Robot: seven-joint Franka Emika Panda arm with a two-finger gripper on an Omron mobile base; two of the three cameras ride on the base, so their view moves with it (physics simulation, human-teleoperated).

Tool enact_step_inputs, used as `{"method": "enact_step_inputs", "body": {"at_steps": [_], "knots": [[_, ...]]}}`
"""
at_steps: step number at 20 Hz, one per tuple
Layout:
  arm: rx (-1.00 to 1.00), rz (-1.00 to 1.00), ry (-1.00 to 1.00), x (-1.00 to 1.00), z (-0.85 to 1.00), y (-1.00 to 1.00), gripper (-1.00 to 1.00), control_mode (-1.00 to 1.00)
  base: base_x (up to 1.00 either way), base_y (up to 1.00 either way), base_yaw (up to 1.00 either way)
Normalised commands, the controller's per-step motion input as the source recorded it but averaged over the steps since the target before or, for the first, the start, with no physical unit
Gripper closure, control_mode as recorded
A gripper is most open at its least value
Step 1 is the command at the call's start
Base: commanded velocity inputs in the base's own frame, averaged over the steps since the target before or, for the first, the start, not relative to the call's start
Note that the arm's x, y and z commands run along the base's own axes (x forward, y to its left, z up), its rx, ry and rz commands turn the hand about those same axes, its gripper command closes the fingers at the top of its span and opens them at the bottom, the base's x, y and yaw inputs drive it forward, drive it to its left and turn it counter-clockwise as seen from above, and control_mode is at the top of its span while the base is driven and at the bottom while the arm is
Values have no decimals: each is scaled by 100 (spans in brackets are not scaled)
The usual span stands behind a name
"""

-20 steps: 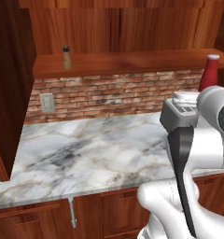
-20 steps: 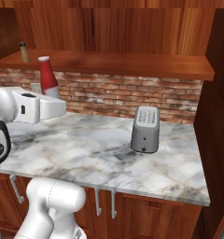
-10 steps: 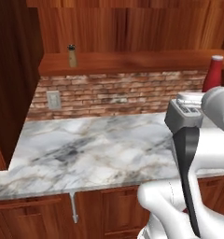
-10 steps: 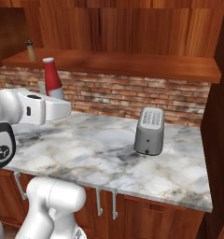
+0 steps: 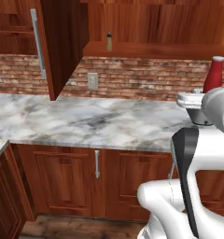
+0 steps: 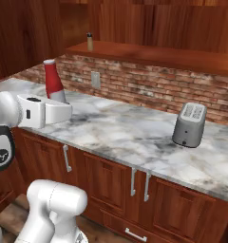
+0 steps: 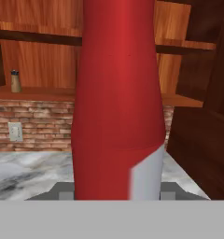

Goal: Take 2 condiments from the cabinet and move them on the counter near the stove.Make sure the condiments are lined up with each other, next to each other.

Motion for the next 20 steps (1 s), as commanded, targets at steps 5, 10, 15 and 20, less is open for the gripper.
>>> {"method": "enact_step_inputs", "body": {"at_steps": [5, 10, 15, 20], "knots": [[0, 0, 0, 0, 0, 0, 100, 100, -62, 32, 76], [0, 0, 0, 0, 0, 0, 100, 100, -39, 13, 84], [0, 0, 0, 0, 0, 0, 100, 100, -36, 2, 79], [0, 0, 0, 0, 0, 0, 100, 100, -51, 0, 80]]}}
